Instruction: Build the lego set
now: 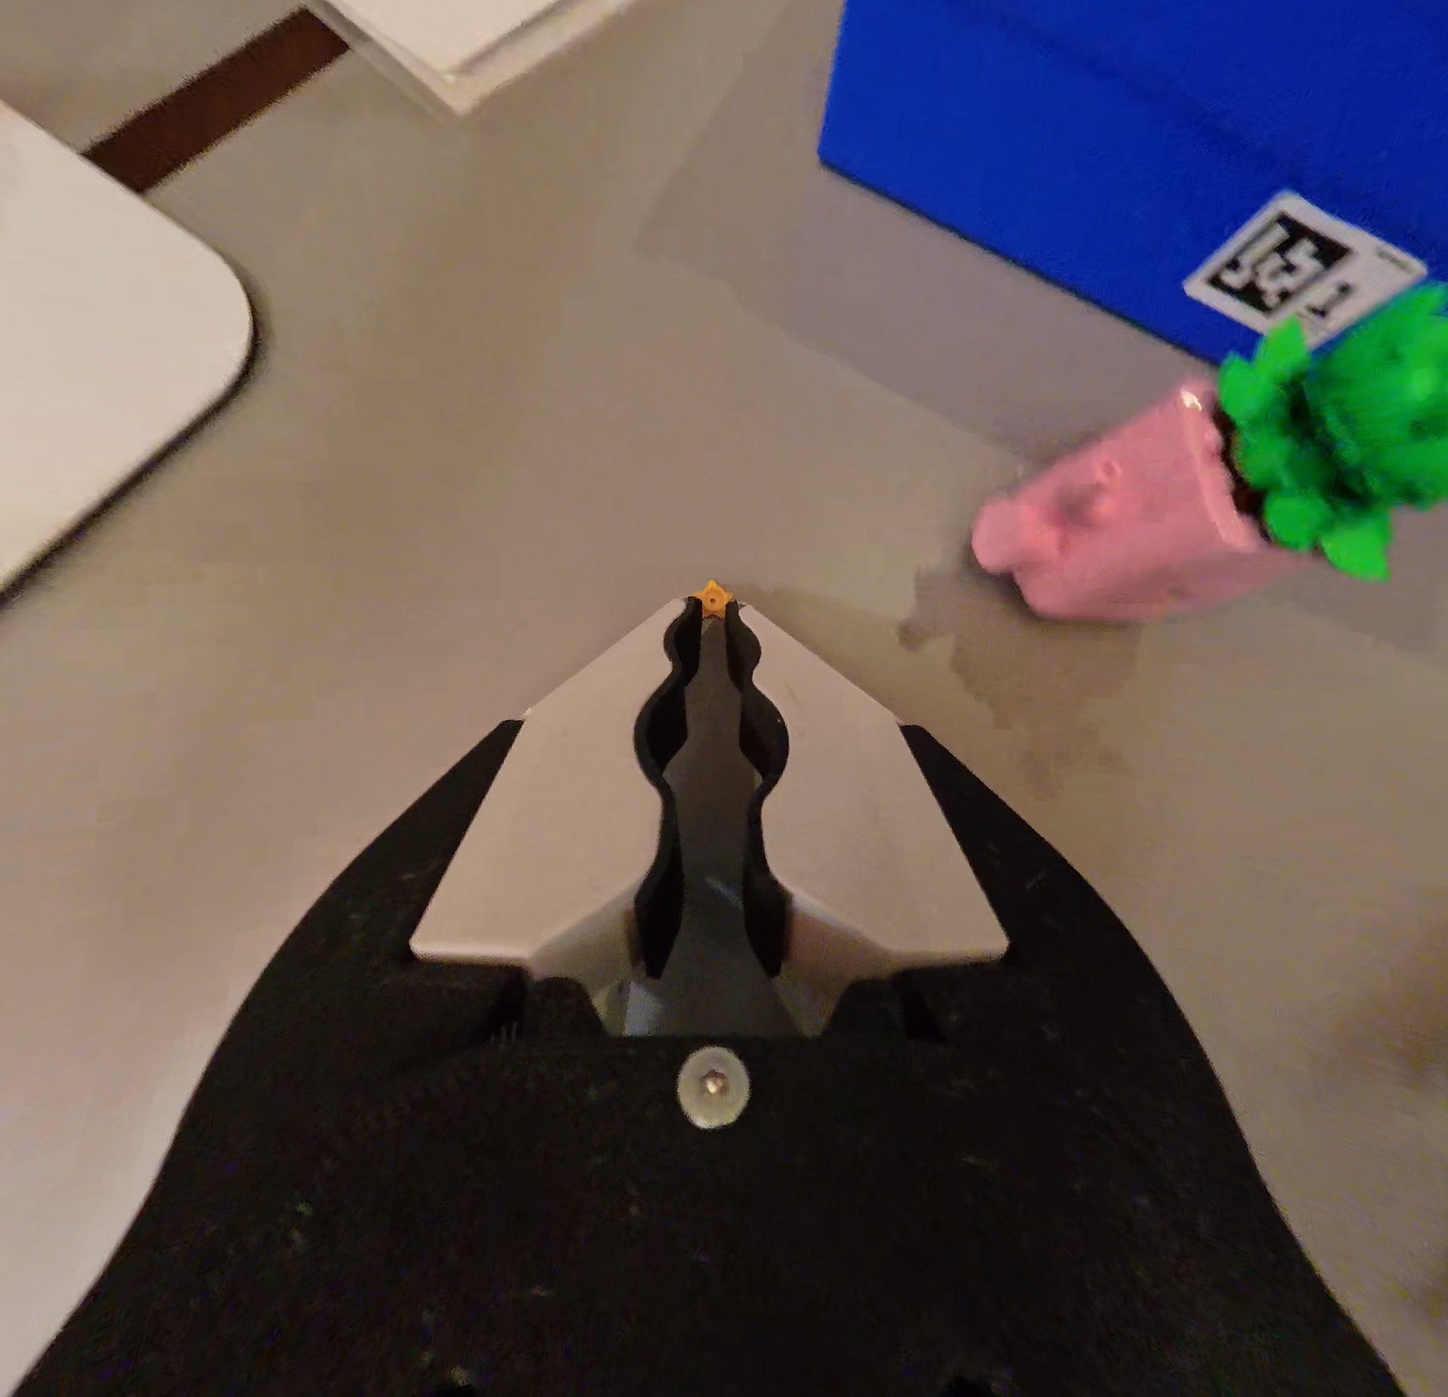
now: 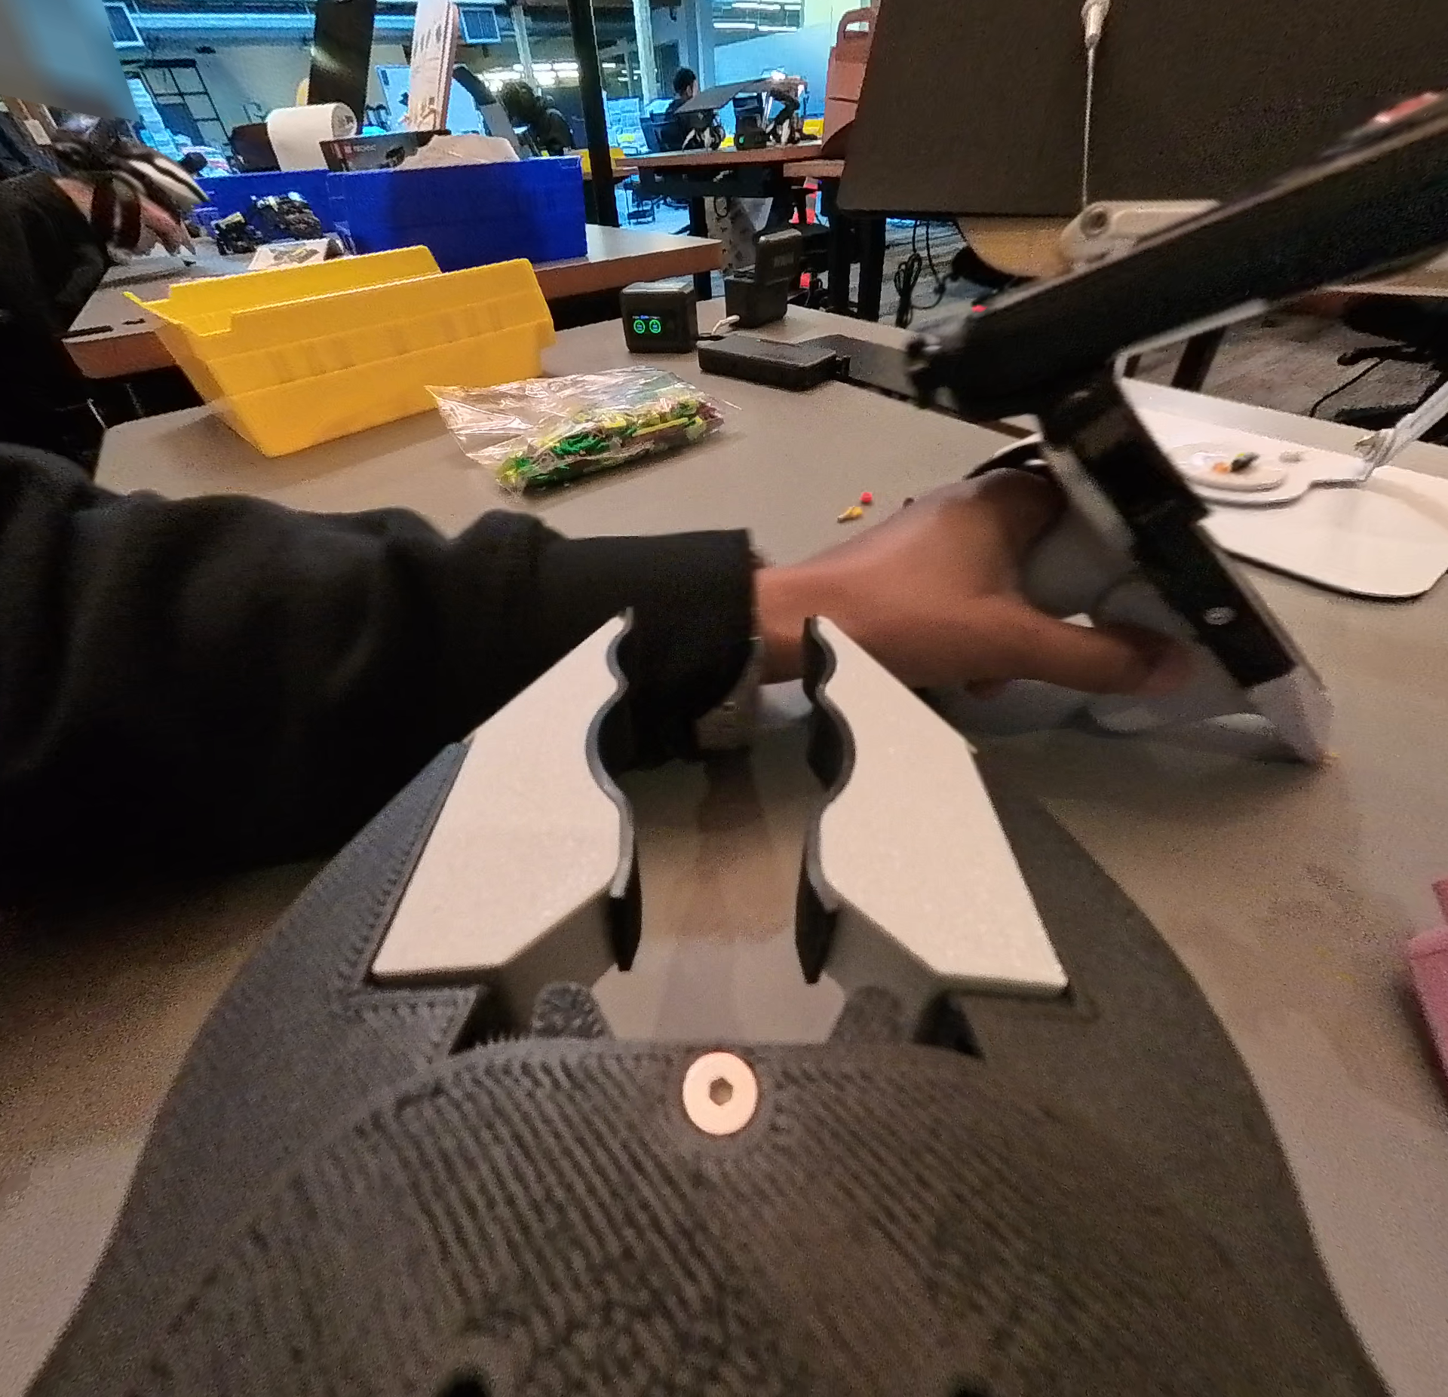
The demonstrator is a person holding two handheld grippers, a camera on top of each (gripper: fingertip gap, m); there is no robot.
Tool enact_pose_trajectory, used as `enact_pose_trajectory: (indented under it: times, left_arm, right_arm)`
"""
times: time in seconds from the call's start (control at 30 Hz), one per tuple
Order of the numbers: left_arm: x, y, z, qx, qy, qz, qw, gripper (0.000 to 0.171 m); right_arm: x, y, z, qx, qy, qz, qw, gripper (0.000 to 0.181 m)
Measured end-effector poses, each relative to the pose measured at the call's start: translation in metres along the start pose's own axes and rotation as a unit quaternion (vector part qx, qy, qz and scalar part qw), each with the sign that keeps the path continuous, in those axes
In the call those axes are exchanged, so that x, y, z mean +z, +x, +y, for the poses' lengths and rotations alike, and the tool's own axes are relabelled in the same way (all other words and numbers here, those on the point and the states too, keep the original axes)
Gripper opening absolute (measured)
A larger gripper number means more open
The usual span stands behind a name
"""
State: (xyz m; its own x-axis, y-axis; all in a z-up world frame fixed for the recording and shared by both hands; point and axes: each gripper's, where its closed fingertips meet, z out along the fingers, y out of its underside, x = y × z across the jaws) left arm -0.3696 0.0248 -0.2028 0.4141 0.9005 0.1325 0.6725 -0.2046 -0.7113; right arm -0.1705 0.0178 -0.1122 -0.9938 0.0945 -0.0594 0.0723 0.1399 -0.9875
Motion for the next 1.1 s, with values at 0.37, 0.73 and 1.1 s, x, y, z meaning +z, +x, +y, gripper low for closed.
enact_pose_trajectory:
  times: [0.37,0.73,1.1]
  left_arm:
    - [0.037,-0.019,-0.046,0.01,-0.013,0.023,1.0,0.021]
    - [-0.127,-0.034,-0.003,-0.041,0.185,-0.025,0.981,0.023]
    - [-0.189,-0.119,0.082,-0.093,0.163,-0.15,0.971,0.029]
  right_arm:
    - [0.0,-0.003,0.0,-0.006,-0.001,-0.006,1.0,0.043]
    - [-0.002,-0.005,-0.001,-0.021,0.006,0.0,1.0,0.042]
    - [0.058,0.025,0.022,0.047,-0.103,0.009,0.993,0.0]
